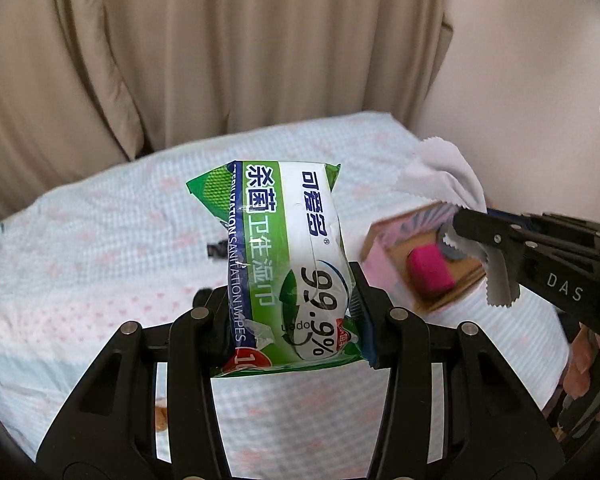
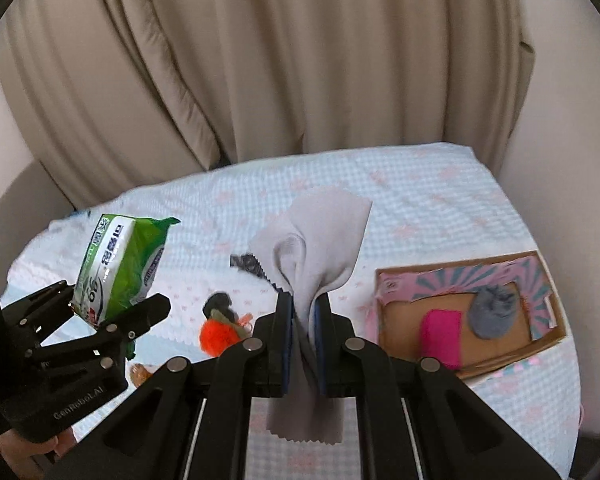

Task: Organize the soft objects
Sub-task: 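Carry the wipes packet and grey cloth over the box with both tools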

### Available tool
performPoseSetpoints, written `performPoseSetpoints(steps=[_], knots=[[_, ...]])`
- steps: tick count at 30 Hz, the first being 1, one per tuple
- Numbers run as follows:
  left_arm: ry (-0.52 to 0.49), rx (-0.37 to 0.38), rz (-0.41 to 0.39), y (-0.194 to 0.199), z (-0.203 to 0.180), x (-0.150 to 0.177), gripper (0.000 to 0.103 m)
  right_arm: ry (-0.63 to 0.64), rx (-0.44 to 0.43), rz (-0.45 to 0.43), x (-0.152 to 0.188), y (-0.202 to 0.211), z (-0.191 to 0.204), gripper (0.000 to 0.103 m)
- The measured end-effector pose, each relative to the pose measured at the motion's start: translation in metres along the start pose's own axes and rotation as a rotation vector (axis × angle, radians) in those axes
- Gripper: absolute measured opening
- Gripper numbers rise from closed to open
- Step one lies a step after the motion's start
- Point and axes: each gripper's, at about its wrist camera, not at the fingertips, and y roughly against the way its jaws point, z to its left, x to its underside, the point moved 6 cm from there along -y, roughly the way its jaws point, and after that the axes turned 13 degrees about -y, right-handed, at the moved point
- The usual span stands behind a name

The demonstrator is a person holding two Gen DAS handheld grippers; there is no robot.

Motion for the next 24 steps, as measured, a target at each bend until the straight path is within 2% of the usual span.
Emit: performPoseSetpoints(steps=[7, 12, 19, 24], knots=[[0.020, -0.046, 0.020, 0.024, -0.049, -0.047, 0.042, -0.010, -0.028, -0.027, -0.030, 0.048, -0.039, 0.009], [0.076, -0.075, 0.030, 0.025, -0.093, -0.070, 0.042, 0.013, -0.068, -0.010, -0.050, 0.069, -0.086, 0.009], [0.172, -0.042, 0.069, -0.019, -0.160, -0.094, 0.042, 0.064, -0.064, 0.033, -0.067, 0.076, -0.164, 0.009], [0.204, -0.016, 0.137, -0.061, -0.195, -0.099, 0.042, 0.089, -0.051, 0.088, -0.072, 0.055, -0.210, 0.009]])
